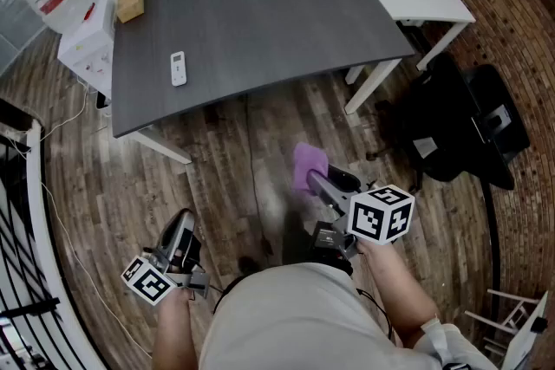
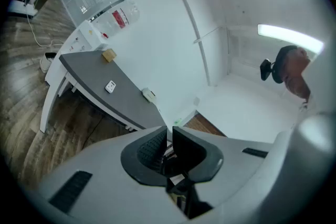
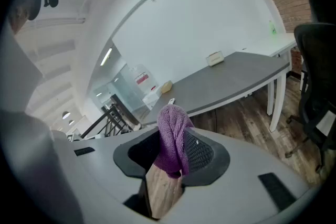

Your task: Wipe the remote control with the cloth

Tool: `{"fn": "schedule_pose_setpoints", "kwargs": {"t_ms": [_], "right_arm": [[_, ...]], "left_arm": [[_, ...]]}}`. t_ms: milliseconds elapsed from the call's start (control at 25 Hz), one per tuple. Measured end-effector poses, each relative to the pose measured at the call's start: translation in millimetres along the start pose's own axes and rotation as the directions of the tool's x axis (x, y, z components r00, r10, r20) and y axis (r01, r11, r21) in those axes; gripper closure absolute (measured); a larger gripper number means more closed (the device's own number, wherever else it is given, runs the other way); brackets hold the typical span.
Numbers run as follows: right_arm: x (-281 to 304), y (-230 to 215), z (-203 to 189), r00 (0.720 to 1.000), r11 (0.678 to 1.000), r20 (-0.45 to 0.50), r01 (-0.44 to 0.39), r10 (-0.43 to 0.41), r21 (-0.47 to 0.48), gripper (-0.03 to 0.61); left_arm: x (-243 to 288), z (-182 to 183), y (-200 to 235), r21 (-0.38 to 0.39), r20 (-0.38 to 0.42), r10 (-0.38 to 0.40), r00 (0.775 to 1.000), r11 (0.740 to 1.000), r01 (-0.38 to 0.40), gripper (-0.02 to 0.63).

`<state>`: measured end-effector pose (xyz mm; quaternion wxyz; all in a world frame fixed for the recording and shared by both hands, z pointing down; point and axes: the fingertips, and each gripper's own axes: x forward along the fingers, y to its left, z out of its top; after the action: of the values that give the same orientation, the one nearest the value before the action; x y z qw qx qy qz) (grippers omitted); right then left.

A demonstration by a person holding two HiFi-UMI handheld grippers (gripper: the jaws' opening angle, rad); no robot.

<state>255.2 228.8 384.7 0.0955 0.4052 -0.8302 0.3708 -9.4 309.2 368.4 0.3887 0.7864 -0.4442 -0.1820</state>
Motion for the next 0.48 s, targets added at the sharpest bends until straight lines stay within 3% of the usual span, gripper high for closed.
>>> {"fn": "schedule_pose_setpoints", "kwargs": {"t_ms": [200, 480], "right_arm": [[-5.7, -44.1, 42.6, 1.0, 1.0, -0.009, 0.03, -0.03, -0.007, 0.446], [31.2, -65.9, 50.0, 0.996, 1.0, -0.09, -0.008, 0.008, -0.002, 0.446]], "left_arm": [[69.4, 8.9, -3.6, 0.022, -0.018, 0.022, 1.0, 1.0, -0.021, 0.601], [96.6, 18.8, 15.4, 0.015, -0.002, 0.124, 0.992, 0.992, -0.124, 0.601]]}}
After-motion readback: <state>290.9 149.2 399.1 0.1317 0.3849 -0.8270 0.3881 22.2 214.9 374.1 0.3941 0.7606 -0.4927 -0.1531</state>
